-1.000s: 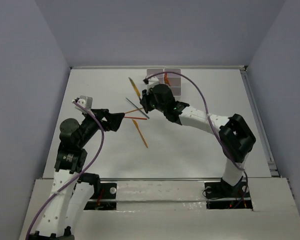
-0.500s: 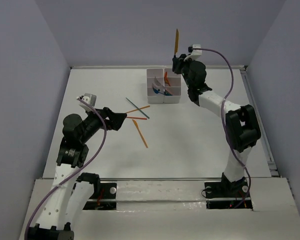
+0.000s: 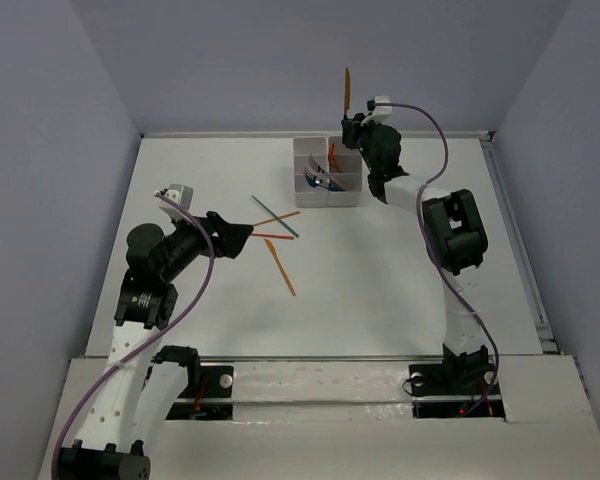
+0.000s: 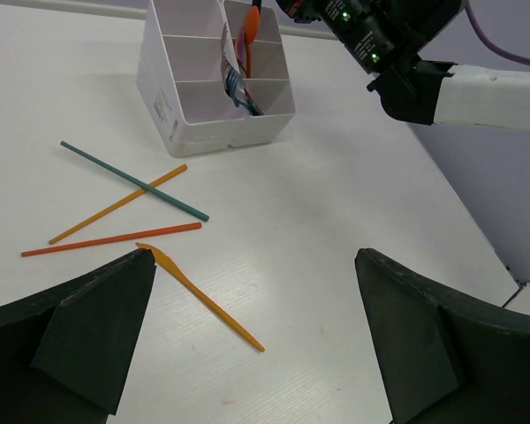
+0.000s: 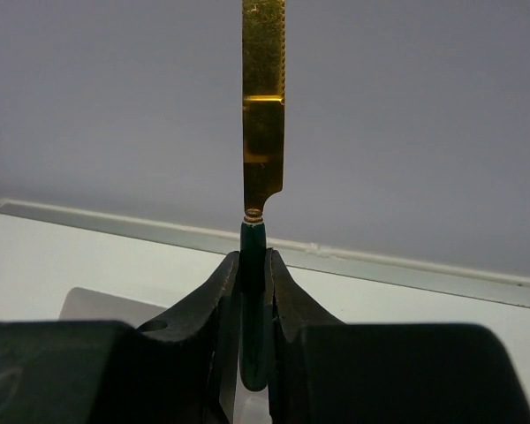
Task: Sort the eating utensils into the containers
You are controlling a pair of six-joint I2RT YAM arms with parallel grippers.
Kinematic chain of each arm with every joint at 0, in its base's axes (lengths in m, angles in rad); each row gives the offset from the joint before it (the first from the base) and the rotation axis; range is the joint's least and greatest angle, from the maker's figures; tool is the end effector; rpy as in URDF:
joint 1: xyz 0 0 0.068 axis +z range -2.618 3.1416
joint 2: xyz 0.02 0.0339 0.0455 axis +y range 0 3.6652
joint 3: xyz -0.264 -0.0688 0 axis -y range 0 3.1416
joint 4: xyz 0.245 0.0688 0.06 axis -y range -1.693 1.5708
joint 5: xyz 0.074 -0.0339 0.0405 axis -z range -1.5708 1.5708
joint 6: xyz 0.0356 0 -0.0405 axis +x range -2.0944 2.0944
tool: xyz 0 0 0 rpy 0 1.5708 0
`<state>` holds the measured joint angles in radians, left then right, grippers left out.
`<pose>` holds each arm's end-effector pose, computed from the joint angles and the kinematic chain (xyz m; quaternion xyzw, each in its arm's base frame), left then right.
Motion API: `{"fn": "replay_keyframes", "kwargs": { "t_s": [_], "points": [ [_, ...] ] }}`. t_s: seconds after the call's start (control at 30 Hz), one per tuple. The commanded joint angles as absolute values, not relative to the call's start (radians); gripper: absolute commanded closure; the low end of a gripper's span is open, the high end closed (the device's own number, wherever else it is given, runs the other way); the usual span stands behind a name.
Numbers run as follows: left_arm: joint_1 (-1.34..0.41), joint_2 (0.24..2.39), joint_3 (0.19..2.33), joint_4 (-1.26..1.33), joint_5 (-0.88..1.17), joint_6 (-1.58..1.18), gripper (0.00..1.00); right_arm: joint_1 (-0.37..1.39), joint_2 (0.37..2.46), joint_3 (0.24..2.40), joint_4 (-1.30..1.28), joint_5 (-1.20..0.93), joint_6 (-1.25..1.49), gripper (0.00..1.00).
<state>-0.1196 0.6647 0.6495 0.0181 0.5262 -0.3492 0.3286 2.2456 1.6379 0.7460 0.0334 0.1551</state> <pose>0.1596 -0.0372 0.3329 0.1049 0.6984 -0.3374 0.6224 0.5009 0.1695 0.2441 -0.0443 0.6551 0.1700 0.7348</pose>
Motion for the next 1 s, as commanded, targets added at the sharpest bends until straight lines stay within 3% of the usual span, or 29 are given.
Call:
{"fn": "replay_keyframes", "kwargs": {
  "t_s": [0.0,0.97],
  "points": [
    [-0.106,0.658,0.693,0.077,0.555,-0.345,0.01,0.333,2.244,1.680,0.910,0.008,0.133,1.00],
    [-0.097,0.658,0.692,0.083,0.561,-0.348,0.01,0.333,2.318,1.563,1.054,-0.018,0.120,0.97]
  ]
}}
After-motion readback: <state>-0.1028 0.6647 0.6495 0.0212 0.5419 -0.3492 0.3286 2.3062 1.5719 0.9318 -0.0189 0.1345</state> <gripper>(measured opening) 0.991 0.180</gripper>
